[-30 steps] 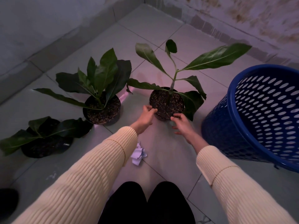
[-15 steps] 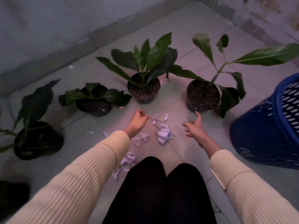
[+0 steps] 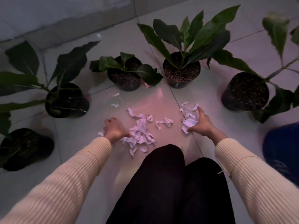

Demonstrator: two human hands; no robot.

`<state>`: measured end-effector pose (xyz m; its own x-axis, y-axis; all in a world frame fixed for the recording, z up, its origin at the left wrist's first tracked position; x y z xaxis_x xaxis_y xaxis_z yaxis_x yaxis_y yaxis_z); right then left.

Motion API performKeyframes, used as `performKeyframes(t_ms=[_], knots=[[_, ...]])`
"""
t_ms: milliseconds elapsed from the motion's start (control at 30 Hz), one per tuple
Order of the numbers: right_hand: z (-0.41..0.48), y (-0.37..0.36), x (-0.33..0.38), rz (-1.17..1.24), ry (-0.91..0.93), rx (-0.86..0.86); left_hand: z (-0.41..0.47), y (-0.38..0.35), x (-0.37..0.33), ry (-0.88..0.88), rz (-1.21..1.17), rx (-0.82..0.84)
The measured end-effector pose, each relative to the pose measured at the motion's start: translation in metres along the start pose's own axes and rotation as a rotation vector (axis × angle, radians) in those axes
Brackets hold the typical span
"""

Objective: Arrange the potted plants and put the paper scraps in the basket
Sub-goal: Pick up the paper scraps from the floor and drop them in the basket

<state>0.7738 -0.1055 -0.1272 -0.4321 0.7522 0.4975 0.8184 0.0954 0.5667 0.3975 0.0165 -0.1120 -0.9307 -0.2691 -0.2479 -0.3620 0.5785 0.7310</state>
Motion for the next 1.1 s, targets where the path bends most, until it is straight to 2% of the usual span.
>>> performKeyframes(t_ms=[167, 267, 400, 533, 867, 933, 1100], knots=[[0.015, 0.001, 0.001, -0.092, -0.09, 0.064, -0.003, -0.021, 0.007, 0.065, 0.056, 0.138], [0.021, -0.002, 0.002, -0.109, -0.121, 0.091, -0.003, -0.031, -0.01, 0.016, 0.1, 0.135], [0.028, -0.012, 0.01, -0.089, -0.131, 0.085, -0.001, -0.045, -0.035, -0.048, -0.022, 0.104], [0.026, -0.04, 0.027, -0.062, -0.08, 0.131, -0.004, -0.061, -0.064, -0.135, -0.052, 0.111], [-0.001, -0.114, 0.072, -0.377, 0.112, 0.262, -0.002, -0.098, -0.111, -0.324, 0.02, 0.172], [-0.002, -0.119, 0.074, -0.401, 0.135, 0.23, -0.001, -0.099, -0.113, -0.375, 0.019, 0.137], [0.0, -0.118, 0.077, -0.31, 0.216, 0.118, 0.004, -0.097, -0.105, -0.427, -0.173, 0.105]])
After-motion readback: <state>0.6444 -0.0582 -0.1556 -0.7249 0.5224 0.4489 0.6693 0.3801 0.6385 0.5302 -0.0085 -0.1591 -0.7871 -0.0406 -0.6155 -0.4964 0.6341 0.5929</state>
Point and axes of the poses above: each hand's wrist, its own z-axis towards the middle knuckle, its own y-axis out of the back of the hand, x = y × z, the point moved 9 cm from there along z, towards the middle knuckle, and after that the axes turned 3 degrees about -z, right-handed, at the moved point
